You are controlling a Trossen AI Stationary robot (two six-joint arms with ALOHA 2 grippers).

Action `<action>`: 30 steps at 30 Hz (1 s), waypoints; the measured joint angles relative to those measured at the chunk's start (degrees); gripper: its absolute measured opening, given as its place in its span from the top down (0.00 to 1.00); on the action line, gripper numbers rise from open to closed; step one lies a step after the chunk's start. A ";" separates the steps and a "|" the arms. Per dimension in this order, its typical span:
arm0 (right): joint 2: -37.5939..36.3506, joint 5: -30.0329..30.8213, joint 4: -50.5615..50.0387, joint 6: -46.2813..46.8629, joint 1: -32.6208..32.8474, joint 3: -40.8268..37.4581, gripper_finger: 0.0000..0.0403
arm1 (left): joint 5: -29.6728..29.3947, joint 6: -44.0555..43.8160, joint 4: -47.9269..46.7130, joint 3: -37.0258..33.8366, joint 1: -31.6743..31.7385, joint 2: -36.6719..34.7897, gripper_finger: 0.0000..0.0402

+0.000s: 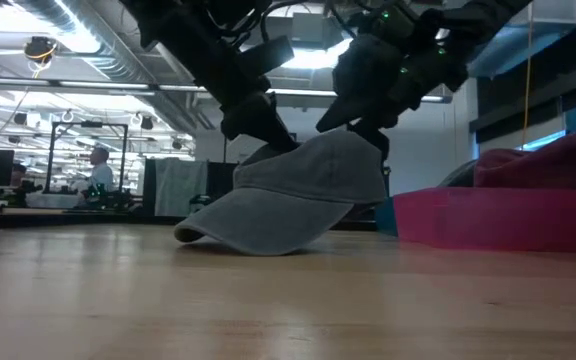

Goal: Pick & Place hat
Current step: Put the gray cap into the blue bin

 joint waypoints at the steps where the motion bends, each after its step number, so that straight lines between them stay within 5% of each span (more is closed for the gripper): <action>1: 0.56 0.04 -0.31 0.00 0.25 0.54 0.31 | 0.00 -0.04 0.13 0.00 -0.08 0.00 1.00; 7: 2.99 0.00 -2.04 0.19 0.65 1.84 0.46 | 0.03 -0.04 0.39 0.00 -0.55 -0.02 0.99; 15: 3.06 0.00 -1.69 -1.35 0.63 1.84 0.93 | -0.03 0.20 3.05 0.02 -0.48 -0.07 0.99; 22: 3.06 0.31 -1.71 -0.31 0.63 1.84 0.91 | 0.11 0.46 3.25 0.02 -0.60 -0.07 0.96; 30: 1.96 0.48 -2.54 -2.73 0.41 1.86 0.93 | 0.18 -3.38 -0.38 -0.50 -0.72 -3.52 0.73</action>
